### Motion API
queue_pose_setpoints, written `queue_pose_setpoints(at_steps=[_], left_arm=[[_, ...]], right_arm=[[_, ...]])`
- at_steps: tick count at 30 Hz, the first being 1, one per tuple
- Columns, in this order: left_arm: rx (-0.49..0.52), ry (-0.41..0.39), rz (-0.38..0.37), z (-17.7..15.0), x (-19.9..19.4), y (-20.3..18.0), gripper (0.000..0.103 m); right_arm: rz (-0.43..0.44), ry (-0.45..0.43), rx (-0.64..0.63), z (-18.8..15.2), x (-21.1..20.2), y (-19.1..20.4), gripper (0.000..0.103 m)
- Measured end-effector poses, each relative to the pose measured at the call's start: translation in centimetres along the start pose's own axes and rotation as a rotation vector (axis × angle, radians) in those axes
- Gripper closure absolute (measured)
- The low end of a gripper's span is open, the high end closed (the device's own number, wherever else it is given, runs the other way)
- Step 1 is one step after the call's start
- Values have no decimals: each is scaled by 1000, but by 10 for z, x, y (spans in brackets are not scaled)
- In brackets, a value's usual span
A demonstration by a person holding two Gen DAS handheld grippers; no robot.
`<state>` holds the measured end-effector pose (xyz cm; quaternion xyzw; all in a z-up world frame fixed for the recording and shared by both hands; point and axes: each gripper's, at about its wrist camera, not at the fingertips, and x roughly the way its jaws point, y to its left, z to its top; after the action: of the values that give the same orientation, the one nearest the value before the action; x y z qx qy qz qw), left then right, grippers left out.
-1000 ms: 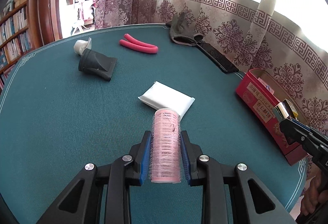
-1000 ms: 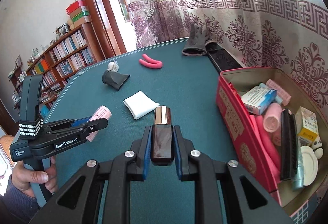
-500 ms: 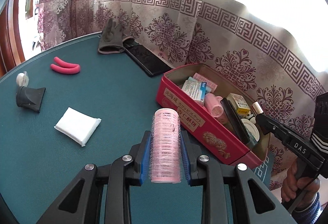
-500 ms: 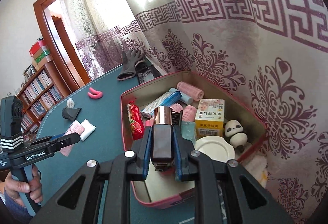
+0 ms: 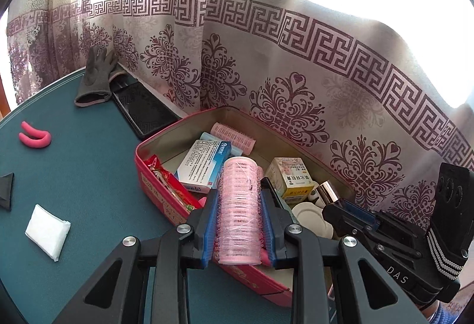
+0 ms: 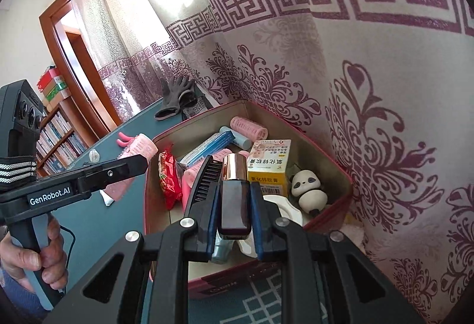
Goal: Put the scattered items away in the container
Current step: 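Carry the roller and bottle into the red tin and open both tools, then withdraw both tools and move the right tool toward the white tissue pack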
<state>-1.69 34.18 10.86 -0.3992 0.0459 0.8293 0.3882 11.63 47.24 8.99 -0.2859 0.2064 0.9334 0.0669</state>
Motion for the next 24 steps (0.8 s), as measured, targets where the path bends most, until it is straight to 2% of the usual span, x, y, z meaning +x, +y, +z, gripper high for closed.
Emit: queue_pose_setpoints(at_steps=[6, 8, 9, 10, 16, 24], left_arm=[[-32, 20, -11, 6, 21, -2, 73], [-56, 45, -13, 5, 27, 2, 53], [-69, 40, -6, 4, 27, 4, 30], [-77, 21, 5, 3, 24, 6, 24], [-85, -25, 61, 0, 7, 19, 24], [-148, -12, 124, -15, -1, 46, 24]], right_arm=[[-3, 0, -11, 1, 1, -3, 81], [-4, 3, -13, 1, 1, -3, 81], [-2, 7, -9, 2, 2, -4, 81], [3, 13, -1, 1, 3, -5, 81], [3, 21, 26, -1, 5, -10, 81], [5, 17, 11, -2, 3, 0, 81]])
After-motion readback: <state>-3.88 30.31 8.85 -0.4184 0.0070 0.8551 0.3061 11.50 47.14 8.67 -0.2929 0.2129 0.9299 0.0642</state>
